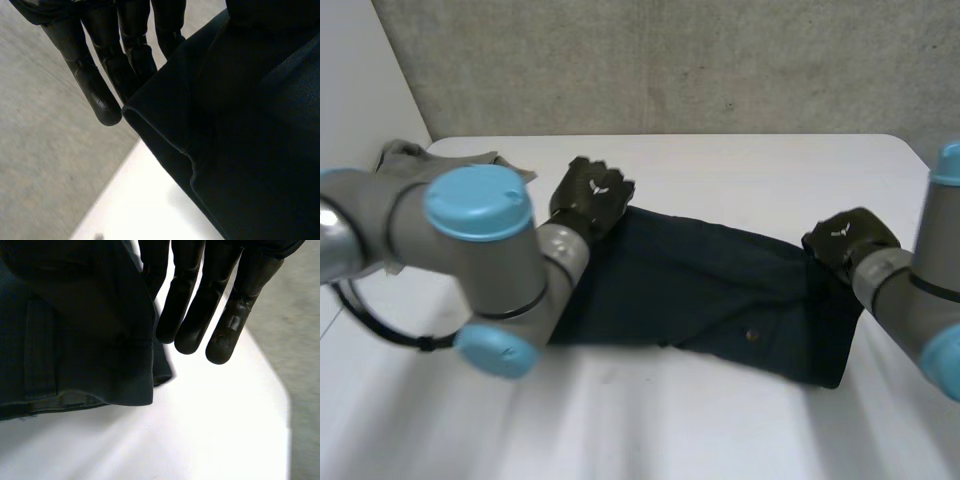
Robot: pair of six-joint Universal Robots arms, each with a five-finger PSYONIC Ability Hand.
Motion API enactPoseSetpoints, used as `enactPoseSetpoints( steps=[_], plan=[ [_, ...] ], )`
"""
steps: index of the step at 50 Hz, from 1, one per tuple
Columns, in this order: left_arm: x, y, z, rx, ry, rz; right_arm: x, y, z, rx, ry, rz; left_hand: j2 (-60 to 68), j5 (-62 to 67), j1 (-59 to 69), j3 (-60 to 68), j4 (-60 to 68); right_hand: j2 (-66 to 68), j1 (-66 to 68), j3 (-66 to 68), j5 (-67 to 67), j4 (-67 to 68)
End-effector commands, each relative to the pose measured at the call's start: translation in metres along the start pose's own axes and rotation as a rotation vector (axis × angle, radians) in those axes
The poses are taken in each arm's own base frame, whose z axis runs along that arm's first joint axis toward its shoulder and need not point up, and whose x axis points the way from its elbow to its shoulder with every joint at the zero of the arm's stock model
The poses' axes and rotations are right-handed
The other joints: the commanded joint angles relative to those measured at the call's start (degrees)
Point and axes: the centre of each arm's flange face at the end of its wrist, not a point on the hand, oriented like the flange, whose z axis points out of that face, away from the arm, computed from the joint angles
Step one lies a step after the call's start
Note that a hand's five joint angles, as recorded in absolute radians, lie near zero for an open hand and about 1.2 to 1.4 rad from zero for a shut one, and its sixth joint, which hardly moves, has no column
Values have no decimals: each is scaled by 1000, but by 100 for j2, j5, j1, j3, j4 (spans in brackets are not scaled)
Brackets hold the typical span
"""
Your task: Fold the laundry.
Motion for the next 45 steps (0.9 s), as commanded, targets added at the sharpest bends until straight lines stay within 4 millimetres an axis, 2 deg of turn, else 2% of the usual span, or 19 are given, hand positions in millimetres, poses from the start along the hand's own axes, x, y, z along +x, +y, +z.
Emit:
enactPoseSetpoints(
  steps=[1, 6, 11, 13, 18, 19, 20, 21, 22, 23, 24, 27, 31, 32, 34, 36, 39, 40, 45],
  plan=[
    [13, 13, 56, 135, -101, 51, -1, -4, 47, 110, 140, -26, 1138, 1387, 1398, 1171, 1112, 1284, 2387, 1259, 1354, 1198],
    [18, 27, 77, 139, -135, 72, -3, -6, 69, 166, 195, -49, 1138, 1387, 1398, 1171, 1112, 1284, 2387, 1259, 1354, 1198],
    [24, 41, 88, 144, -139, 72, -6, -3, 89, 220, 242, -66, 1138, 1387, 1398, 1171, 1112, 1284, 2387, 1259, 1354, 1198],
    [24, 46, 93, 153, -150, 71, -3, -9, 97, 277, 288, -57, 1138, 1387, 1398, 1171, 1112, 1284, 2387, 1259, 1354, 1198],
    [24, 53, 101, 176, -178, 72, -1, -14, 108, 320, 321, -75, 1138, 1387, 1398, 1171, 1112, 1173, 2276, 1149, 1243, 1088],
    [24, 54, 101, 180, -181, 70, -2, -14, 109, 320, 316, -76, 874, 1123, 1134, 907, 848, -859, 243, -884, -790, -945],
    [25, 55, 101, 179, -182, 70, -6, -12, 111, 316, 297, -82, -760, -512, -501, -728, -787, -5716, -4613, -5741, -5646, -5802],
    [26, 58, 100, 174, -184, 68, -8, -11, 112, 311, 287, -88, -4840, -4591, -4581, -4807, -4867, -5716, -4613, -5741, -5646, -5802],
    [28, 59, 99, 170, -179, 68, -7, -10, 113, 304, 285, -88, -5862, -5613, -5602, -5829, -5888, -5716, -4613, -5741, -5646, -5802],
    [30, 61, 97, 168, -172, 69, -7, -10, 112, 297, 279, -87, -5711, -5462, -5452, -5678, -5738, -5716, -4613, -5741, -5646, -5802],
    [30, 60, 96, 171, -172, 68, -5, -11, 110, 285, 274, -75, -5606, -5357, -5346, -5573, -5632, -5716, -4613, -5741, -5646, -5802],
    [21, 39, 89, 218, -204, 58, 2, -12, 104, 266, 265, -53, -5862, -5613, -5602, -5829, -5888, -5716, -4613, -5741, -5646, -5802],
    [7, 9, 73, 268, -224, 45, 21, -29, 76, 277, 276, 30, -5862, -5613, -5602, -5829, -5888, -5716, -4613, -5741, -5646, -5802],
    [1, -2, 65, 282, -229, 39, 31, -38, 61, 293, 284, 67, -5862, -5613, -5602, -5829, -5888, -5716, -4613, -5741, -5646, -5802],
    [-5, -12, 56, 293, -233, 32, 39, -45, 43, 307, 283, 97, -5862, -5613, -5602, -5829, -5888, -5716, -4613, -5741, -5646, -5802],
    [-10, -17, 43, 279, -224, 19, 43, -47, 21, 279, 251, 130, -5862, -5613, -5602, -5829, -5888, -5716, -4613, -5741, -5646, -5802],
    [-10, -21, 28, 267, -204, -2, 45, -39, 4, 216, 203, 159, -5862, -5613, -5602, -5829, -5888, -5716, -4613, -5741, -5646, -5802],
    [-11, -24, 18, 260, -190, -21, 44, -31, -6, 161, 165, 186, -5862, -5613, -5602, -5829, -5888, -5716, -4613, -5741, -5646, -5802],
    [-11, -20, -14, 198, -135, -88, 28, 1, -21, 2, 19, 329, -5862, -5613, -5602, -5829, -5888, -5716, -4613, -5741, -5646, -5802]
  ],
)
